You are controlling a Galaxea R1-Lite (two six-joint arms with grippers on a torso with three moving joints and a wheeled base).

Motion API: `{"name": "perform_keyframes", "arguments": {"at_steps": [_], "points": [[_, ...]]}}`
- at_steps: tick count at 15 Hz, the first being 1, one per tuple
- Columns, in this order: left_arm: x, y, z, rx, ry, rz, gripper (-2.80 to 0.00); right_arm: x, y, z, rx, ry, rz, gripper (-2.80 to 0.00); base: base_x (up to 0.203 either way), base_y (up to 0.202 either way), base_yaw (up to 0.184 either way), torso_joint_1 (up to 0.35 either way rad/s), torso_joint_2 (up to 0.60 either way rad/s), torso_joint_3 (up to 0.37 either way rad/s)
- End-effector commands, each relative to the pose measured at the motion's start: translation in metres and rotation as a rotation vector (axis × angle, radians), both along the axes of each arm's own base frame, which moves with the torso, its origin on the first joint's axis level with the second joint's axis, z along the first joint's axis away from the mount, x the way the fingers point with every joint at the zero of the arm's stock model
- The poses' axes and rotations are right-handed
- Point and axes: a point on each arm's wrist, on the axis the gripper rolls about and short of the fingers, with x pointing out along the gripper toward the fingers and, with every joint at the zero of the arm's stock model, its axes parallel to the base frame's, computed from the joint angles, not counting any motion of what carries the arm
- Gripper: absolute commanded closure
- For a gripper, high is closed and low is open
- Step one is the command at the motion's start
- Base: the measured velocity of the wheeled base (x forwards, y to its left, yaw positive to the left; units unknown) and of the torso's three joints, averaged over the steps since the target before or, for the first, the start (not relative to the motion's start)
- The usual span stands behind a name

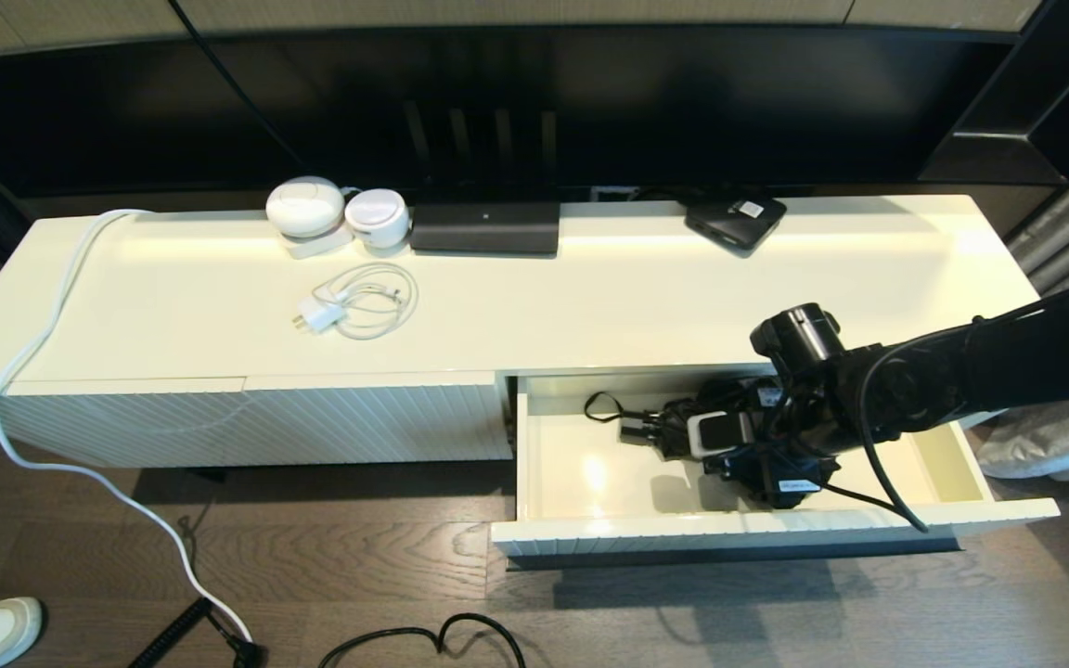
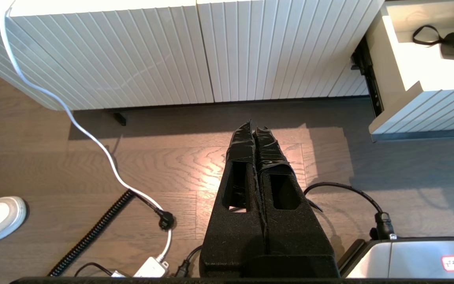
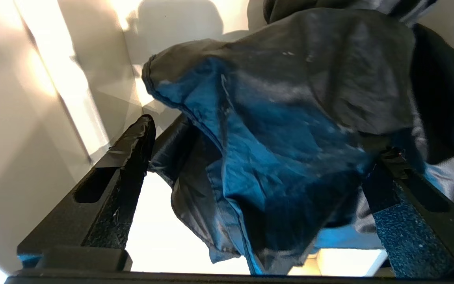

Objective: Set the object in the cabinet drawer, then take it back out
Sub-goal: Take the umbrella out of the drawer and put it on the table

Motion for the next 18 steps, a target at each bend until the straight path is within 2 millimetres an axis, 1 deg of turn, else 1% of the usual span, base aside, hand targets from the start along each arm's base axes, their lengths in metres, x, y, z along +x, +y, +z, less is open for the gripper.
{"name": "perform_keyframes", "arguments": {"at_steps": [1,4,5,7,14,18], "points": [[0.000,0.000,0.000,0.000,0.003,0.000,0.00,0.001,0.000,-0.005,-0.009,0.012,0.006,-2.80,0.000,0.000,0.000,0.000,0.00,0.000],[0.000,0.000,0.000,0.000,0.003,-0.001,0.00,0.001,0.000,-0.010,-0.013,0.022,0.004,-2.80,0.000,0.000,0.000,0.000,0.00,0.000],[0.000,0.000,0.000,0.000,0.003,0.000,0.00,0.001,0.000,-0.011,-0.011,0.016,0.004,0.00,0.000,0.000,0.000,0.000,0.00,0.000],[0.000,0.000,0.000,0.000,0.003,0.001,0.00,0.003,0.001,-0.012,-0.003,0.002,0.004,0.00,0.000,0.000,0.000,0.000,0.00,0.000],[0.000,0.000,0.000,0.000,0.003,-0.001,0.00,-0.002,0.001,-0.010,-0.006,0.004,0.008,0.00,0.000,0.000,0.000,0.000,0.00,0.000],[0.000,0.000,0.000,0.000,0.003,-0.001,0.00,-0.016,-0.001,0.001,-0.004,-0.013,0.015,0.00,0.000,0.000,0.000,0.000,0.00,0.000]]}}
